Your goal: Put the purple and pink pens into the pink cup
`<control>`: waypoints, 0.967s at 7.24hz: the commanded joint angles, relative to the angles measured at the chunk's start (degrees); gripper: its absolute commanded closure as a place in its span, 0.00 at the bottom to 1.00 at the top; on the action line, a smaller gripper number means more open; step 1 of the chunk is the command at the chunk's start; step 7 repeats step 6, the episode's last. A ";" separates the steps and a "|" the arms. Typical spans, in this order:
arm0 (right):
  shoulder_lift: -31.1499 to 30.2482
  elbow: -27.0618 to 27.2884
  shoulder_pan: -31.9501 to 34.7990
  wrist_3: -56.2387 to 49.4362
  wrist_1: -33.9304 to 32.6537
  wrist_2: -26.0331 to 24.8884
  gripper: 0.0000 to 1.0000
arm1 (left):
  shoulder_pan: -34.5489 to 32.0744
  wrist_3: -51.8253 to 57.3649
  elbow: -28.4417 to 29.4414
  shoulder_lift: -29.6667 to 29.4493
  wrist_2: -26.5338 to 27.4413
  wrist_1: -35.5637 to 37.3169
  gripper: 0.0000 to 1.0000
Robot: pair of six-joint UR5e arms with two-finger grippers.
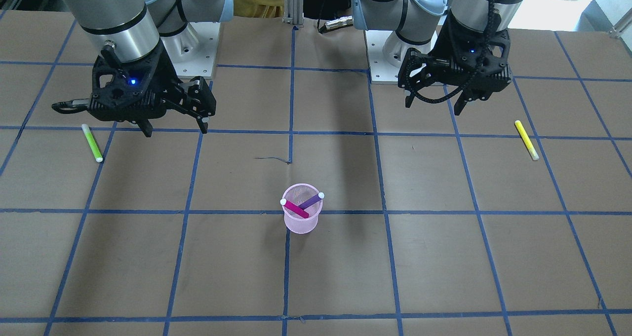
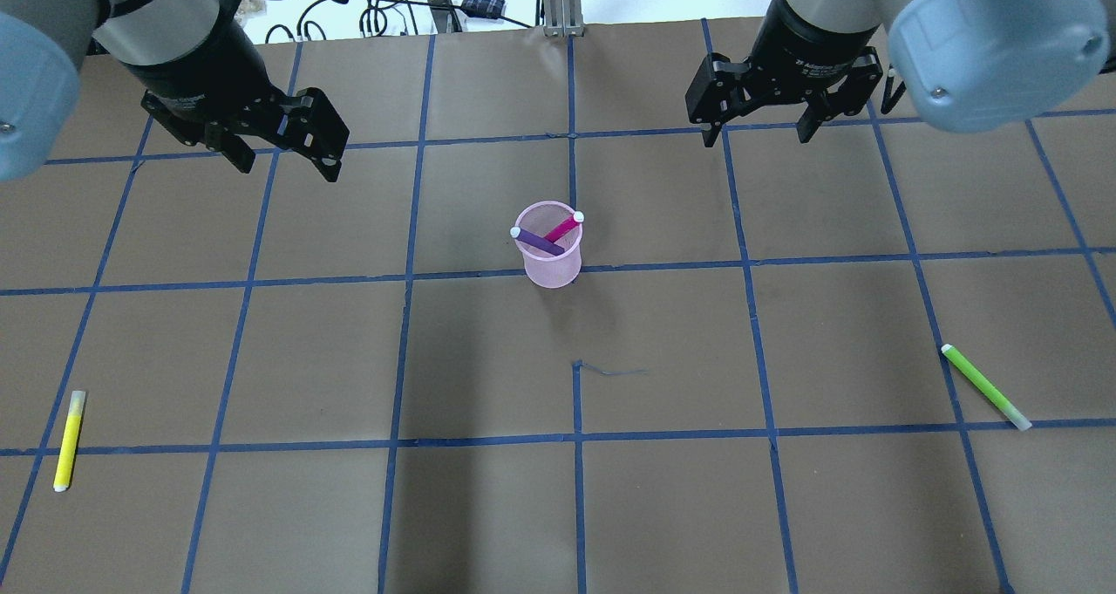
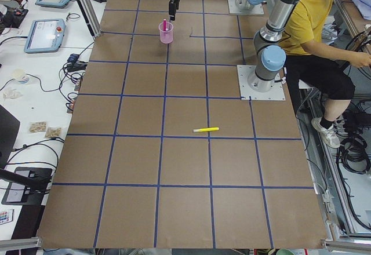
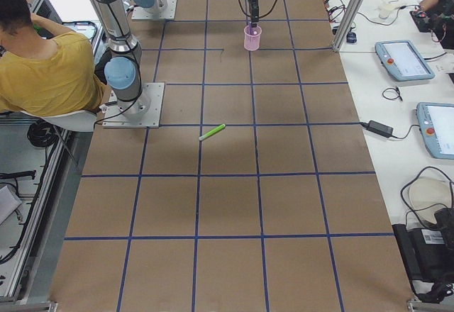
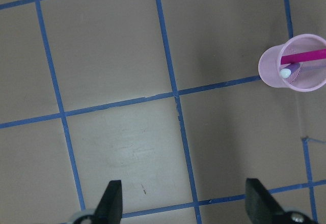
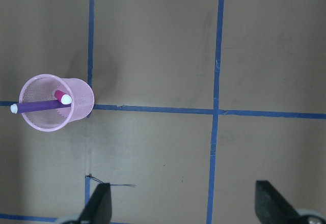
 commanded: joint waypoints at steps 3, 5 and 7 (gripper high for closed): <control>0.09 0.00 0.00 0.00 -0.08 -0.02 0.00 | -0.03 0.09 0.08 0.46 -0.11 -1.25 0.03; 0.00 0.00 0.00 0.09 -0.08 0.15 0.00 | 0.40 0.09 0.51 0.63 -0.10 -3.19 0.00; 0.00 0.00 -0.09 0.09 -0.08 0.15 0.00 | 0.40 0.09 0.51 0.63 -0.10 -3.19 0.00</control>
